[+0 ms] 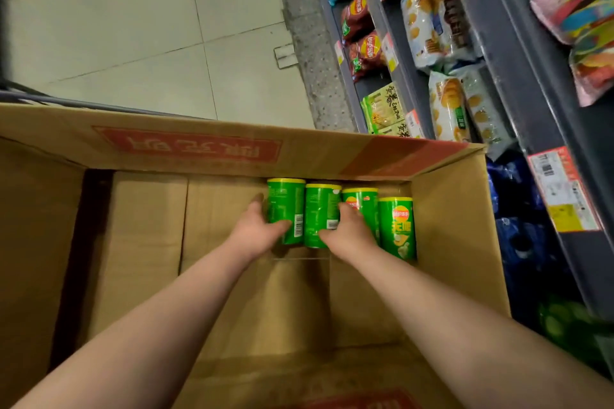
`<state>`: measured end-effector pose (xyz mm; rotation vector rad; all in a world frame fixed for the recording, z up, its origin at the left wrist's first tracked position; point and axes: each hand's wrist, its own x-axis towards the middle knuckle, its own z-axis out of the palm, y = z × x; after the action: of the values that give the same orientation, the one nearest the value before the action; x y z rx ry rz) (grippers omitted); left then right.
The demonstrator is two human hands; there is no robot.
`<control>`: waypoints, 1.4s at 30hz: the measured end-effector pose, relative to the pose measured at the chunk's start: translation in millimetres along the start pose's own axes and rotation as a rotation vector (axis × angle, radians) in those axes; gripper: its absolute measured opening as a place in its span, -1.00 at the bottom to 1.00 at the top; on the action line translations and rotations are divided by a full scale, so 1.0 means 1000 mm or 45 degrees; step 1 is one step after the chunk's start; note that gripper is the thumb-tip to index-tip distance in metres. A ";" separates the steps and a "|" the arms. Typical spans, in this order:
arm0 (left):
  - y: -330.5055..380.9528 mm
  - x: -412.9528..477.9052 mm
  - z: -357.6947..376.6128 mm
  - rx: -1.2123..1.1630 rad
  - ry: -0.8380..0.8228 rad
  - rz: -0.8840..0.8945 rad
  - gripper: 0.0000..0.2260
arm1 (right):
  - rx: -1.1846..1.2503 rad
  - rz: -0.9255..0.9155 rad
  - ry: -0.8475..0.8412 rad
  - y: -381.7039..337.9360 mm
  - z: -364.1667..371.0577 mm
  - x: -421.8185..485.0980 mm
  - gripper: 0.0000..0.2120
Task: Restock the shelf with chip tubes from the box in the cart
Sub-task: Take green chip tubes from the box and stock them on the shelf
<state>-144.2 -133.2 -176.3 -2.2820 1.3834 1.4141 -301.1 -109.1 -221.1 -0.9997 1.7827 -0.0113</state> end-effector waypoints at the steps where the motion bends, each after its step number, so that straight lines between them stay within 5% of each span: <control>1: 0.000 0.002 0.002 -0.046 0.003 -0.015 -0.34 | 0.057 -0.005 -0.002 -0.001 0.002 -0.002 -0.43; 9: -0.009 0.009 0.015 -0.182 0.085 -0.089 -0.43 | 0.226 0.110 -0.042 0.004 0.026 0.001 -0.35; 23: -0.056 -0.020 0.035 -0.282 -0.076 -0.305 -0.45 | 0.349 0.230 -0.330 0.030 0.048 -0.021 -0.29; 27: -0.062 -0.028 0.031 -0.326 -0.065 -0.274 -0.34 | 0.443 0.221 -0.291 0.030 0.047 -0.034 -0.31; 33: -0.055 -0.051 0.013 -0.485 -0.105 -0.148 -0.52 | 0.625 0.140 -0.174 0.016 0.041 -0.063 -0.37; 36: -0.054 -0.065 0.001 -0.488 -0.131 -0.070 -0.35 | 0.694 0.068 -0.112 0.009 0.036 -0.089 -0.34; 42: -0.055 -0.107 -0.027 -0.466 -0.096 0.191 -0.52 | 0.733 -0.011 0.138 -0.008 0.037 -0.145 -0.30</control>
<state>-100.8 -47.9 -98.5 -2.3385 1.3964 1.9208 -251.9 -7.4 -122.4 -0.5952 1.7249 -0.5617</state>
